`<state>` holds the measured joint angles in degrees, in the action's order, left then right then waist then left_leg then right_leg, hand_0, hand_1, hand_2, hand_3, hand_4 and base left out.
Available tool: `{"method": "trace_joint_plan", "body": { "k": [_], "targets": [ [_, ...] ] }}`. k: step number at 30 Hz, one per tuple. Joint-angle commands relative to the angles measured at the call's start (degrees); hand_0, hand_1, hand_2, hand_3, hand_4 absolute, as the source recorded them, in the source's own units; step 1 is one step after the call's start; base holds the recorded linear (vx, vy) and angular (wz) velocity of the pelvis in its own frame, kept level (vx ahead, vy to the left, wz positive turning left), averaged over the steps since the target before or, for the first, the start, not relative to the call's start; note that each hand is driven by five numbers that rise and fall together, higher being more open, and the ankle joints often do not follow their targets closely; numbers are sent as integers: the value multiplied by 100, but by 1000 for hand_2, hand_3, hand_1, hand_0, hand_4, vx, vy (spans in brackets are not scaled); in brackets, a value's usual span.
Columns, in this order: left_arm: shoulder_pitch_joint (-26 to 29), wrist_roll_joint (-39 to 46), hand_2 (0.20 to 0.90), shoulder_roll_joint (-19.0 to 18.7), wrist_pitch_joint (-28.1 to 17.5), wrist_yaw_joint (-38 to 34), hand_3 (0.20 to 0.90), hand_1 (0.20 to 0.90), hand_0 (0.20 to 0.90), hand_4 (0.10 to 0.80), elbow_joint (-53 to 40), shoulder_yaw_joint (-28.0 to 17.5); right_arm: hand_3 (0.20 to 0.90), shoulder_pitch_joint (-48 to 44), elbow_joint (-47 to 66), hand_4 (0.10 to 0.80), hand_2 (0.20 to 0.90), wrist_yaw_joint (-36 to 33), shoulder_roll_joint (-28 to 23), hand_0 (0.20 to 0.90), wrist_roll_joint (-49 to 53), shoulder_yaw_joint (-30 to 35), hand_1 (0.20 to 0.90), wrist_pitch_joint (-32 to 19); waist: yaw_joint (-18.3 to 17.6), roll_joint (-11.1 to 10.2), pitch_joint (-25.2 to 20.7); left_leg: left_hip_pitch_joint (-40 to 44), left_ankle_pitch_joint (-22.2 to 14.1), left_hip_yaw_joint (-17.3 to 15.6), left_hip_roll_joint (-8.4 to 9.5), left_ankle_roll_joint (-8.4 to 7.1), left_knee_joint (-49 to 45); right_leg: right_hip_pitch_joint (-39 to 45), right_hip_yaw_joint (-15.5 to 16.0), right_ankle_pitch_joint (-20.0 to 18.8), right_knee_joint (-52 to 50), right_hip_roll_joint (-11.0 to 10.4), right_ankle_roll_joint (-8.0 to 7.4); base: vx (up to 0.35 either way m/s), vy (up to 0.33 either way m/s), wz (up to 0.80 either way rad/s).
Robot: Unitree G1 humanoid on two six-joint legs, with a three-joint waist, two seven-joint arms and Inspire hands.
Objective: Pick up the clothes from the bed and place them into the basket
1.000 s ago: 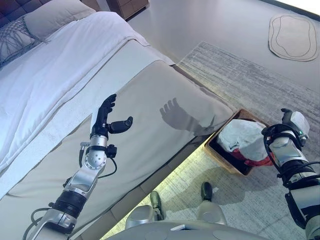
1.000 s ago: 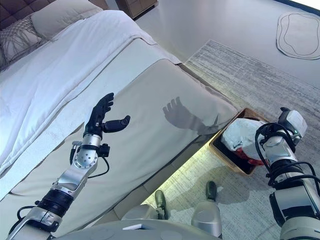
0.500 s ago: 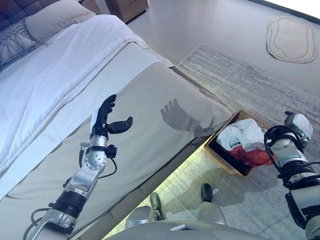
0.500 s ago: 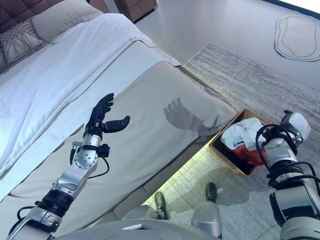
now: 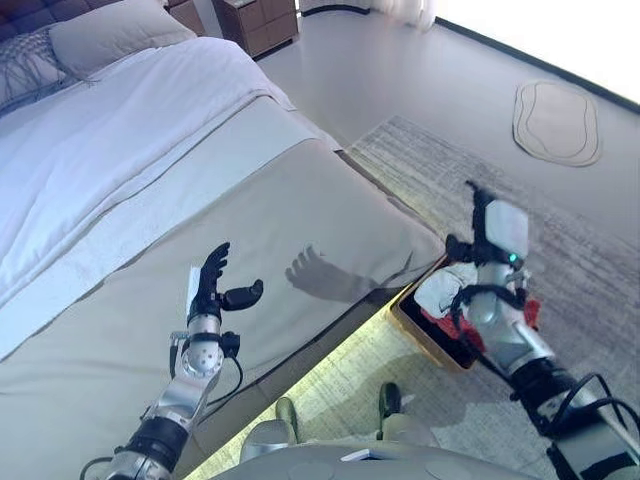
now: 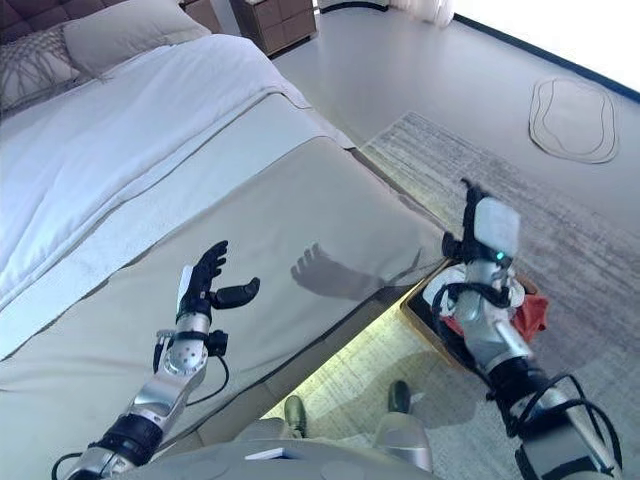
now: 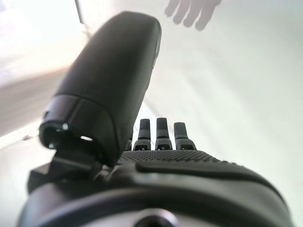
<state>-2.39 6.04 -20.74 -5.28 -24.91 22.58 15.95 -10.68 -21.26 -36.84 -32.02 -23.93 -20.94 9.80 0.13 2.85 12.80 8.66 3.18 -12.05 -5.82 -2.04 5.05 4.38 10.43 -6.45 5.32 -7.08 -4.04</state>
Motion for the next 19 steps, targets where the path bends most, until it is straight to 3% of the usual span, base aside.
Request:
{"method": "trace_joint_plan", "body": {
  "k": [1, 7, 19],
  "targets": [
    [37, -258, 900, -181, -467, -309, 900, 900, 900, 800, 34, -50, 900, -152, 562, 800, 900, -3, -166, 900, -372, -35, 900, -392, 167, -130, -487, -294, -111, 667, -247, -239, -5, 254, 91, 451, -115, -155, -85, 41, 65, 22],
    [-250, -95, 900, -89, -428, -236, 900, 900, 900, 800, 6, -118, 900, 201, 800, 800, 900, 354, 92, 900, -308, -166, 900, -337, 426, -193, -574, -450, -93, 881, -210, -229, -5, 347, 394, 507, -64, -187, -105, 19, 28, 18],
    [-336, 2, 900, -366, -82, 599, 900, 900, 900, 800, 42, -320, 900, 248, 167, 800, 900, 695, 398, 900, -545, -535, 900, -439, 951, -357, -626, -614, -61, 1328, -42, -168, -5, 595, 874, 543, -67, -257, -212, -1, -15, 24]
  ]
}}
